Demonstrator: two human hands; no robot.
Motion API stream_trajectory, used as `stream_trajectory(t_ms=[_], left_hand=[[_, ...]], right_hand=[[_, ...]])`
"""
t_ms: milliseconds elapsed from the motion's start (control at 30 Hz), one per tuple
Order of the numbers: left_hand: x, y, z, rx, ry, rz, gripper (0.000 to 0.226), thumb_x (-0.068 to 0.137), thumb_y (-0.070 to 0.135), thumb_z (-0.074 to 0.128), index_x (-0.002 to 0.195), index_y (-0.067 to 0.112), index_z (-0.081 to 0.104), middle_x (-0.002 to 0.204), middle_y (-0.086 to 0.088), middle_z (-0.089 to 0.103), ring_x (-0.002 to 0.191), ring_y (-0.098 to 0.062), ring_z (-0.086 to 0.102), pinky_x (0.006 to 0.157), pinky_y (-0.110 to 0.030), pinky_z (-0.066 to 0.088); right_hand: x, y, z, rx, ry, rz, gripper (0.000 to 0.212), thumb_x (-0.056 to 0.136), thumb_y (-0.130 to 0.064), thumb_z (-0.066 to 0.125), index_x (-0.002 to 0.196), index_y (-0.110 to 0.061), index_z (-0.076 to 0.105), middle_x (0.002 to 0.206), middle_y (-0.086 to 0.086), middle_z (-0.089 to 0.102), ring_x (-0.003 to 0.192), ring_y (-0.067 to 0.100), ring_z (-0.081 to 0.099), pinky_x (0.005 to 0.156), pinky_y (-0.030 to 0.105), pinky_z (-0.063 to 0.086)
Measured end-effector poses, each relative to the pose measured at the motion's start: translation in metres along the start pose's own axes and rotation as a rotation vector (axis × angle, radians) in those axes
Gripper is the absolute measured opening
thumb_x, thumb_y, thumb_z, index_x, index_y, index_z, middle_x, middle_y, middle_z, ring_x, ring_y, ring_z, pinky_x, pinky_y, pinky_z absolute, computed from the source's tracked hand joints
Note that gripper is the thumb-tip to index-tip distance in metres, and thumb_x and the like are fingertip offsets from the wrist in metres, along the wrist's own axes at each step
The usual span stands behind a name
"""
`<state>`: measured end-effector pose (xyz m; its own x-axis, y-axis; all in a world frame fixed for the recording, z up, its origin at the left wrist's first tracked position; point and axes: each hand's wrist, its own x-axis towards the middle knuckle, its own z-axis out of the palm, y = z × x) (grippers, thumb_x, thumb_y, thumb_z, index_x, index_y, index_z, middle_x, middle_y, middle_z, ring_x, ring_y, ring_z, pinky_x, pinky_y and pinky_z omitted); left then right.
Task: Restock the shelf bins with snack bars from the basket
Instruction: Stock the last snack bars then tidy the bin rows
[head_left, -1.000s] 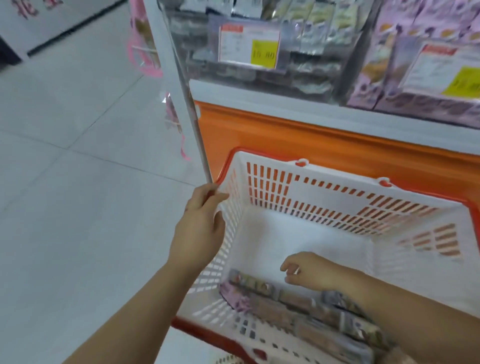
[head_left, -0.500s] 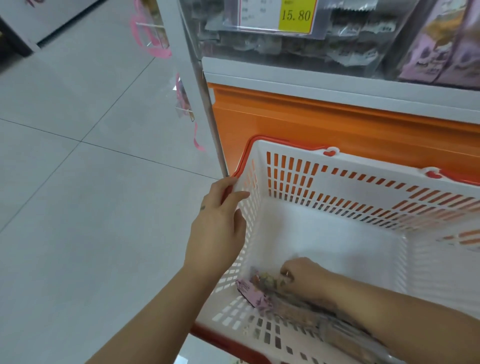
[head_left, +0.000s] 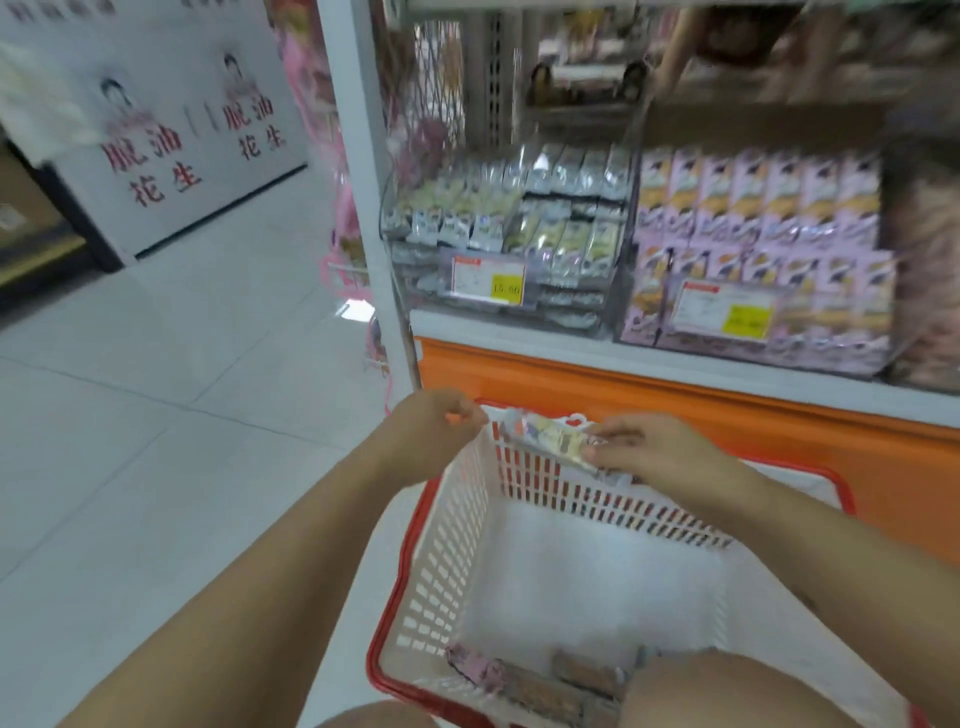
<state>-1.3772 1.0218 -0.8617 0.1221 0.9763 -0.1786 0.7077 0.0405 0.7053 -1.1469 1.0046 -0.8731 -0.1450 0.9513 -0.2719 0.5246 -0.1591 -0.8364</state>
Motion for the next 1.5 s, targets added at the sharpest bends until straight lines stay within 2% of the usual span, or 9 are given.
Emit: stream_trajectory(t_ms=[67,233,400,533,667,867,967,1333,1500], left_hand=[[-0.009,0.033,-0.010,-0.201,0.089,0.014,0.015,0.092,0.030,0.056,0.085,0.019,0.064,0.086,0.003,0.065,0.082,-0.014,0.060,0.072,-0.026,0.047],[-0.023,0.103,-0.002,-0.762,0.075,0.019,0.018,0.091,0.031,0.061,0.106,0.022,0.057,0.109,-0.002,0.063,0.091,-0.017,0.067,0.077,-0.030,0.053],[-0.019,0.123,0.012,-1.001,0.316,0.099,0.018,0.096,0.021,0.054,0.111,0.027,0.061,0.092,0.011,0.065,0.086,-0.005,0.062,0.080,-0.026,0.053],[-0.002,0.121,0.004,-0.793,0.348,0.161,0.028,0.099,0.021,0.046,0.123,0.026,0.060,0.109,0.011,0.060,0.101,-0.004,0.056,0.089,-0.021,0.046],[0.017,0.101,-0.006,-0.578,0.446,0.156,0.030,0.100,0.021,0.042,0.124,0.029,0.058,0.114,0.014,0.061,0.086,0.013,0.050,0.063,0.000,0.033],[0.024,0.082,-0.004,-0.400,0.427,0.109,0.040,0.100,0.021,0.043,0.138,0.030,0.046,0.128,0.016,0.050,0.072,0.025,0.037,0.069,-0.001,0.028],[0.026,0.075,-0.007,-0.379,0.432,0.116,0.038,0.099,0.021,0.045,0.137,0.028,0.048,0.136,0.013,0.050,0.104,0.012,0.041,0.086,-0.008,0.028],[0.018,0.071,-0.005,-0.295,0.356,0.143,0.036,0.099,0.021,0.044,0.134,0.025,0.051,0.136,0.008,0.054,0.122,-0.007,0.049,0.092,-0.017,0.033],[0.004,0.055,-0.002,-0.073,0.160,0.200,0.038,0.097,0.021,0.046,0.134,0.022,0.052,0.135,0.005,0.056,0.120,-0.010,0.052,0.100,-0.023,0.039]], right_hand=[[-0.009,-0.025,-0.013,0.168,0.087,-0.019,0.010,0.086,-0.022,0.068,0.093,-0.020,0.061,0.094,0.003,0.068,0.072,0.011,0.059,0.061,0.023,0.040],[-0.017,-0.076,-0.025,0.352,0.213,-0.149,0.017,0.086,-0.030,0.068,0.093,-0.017,0.059,0.095,0.005,0.063,0.095,0.024,0.062,0.088,0.041,0.048],[-0.019,-0.106,-0.031,0.136,0.297,-0.361,0.042,0.090,-0.025,0.064,0.128,-0.032,0.047,0.124,-0.013,0.051,0.116,0.003,0.047,0.091,0.018,0.040],[-0.001,-0.115,-0.032,0.028,0.278,-0.389,0.050,0.093,-0.024,0.059,0.140,-0.031,0.043,0.142,-0.014,0.042,0.130,0.004,0.037,0.093,0.015,0.035],[0.039,-0.133,-0.033,-0.024,0.369,-0.380,0.050,0.093,-0.026,0.059,0.141,-0.028,0.043,0.145,-0.004,0.043,0.131,0.013,0.040,0.089,0.021,0.038],[0.108,-0.142,-0.029,-0.367,0.336,-0.251,0.052,0.098,-0.037,0.047,0.146,-0.019,0.036,0.146,0.007,0.043,0.130,0.025,0.043,0.100,0.032,0.037],[0.118,-0.137,-0.019,-0.622,0.385,-0.188,0.053,0.099,-0.045,0.040,0.147,-0.024,0.033,0.137,0.009,0.053,0.133,0.030,0.037,0.098,0.041,0.042],[0.109,-0.146,-0.030,-0.821,0.153,-0.152,0.071,0.099,-0.047,0.035,0.153,-0.019,-0.002,0.150,0.015,0.030,0.142,0.035,0.014,0.110,0.047,0.027],[0.060,-0.133,-0.022,-0.801,0.296,-0.451,0.057,0.099,-0.038,0.043,0.149,-0.018,0.025,0.147,0.008,0.039,0.135,0.027,0.031,0.107,0.038,0.031]])
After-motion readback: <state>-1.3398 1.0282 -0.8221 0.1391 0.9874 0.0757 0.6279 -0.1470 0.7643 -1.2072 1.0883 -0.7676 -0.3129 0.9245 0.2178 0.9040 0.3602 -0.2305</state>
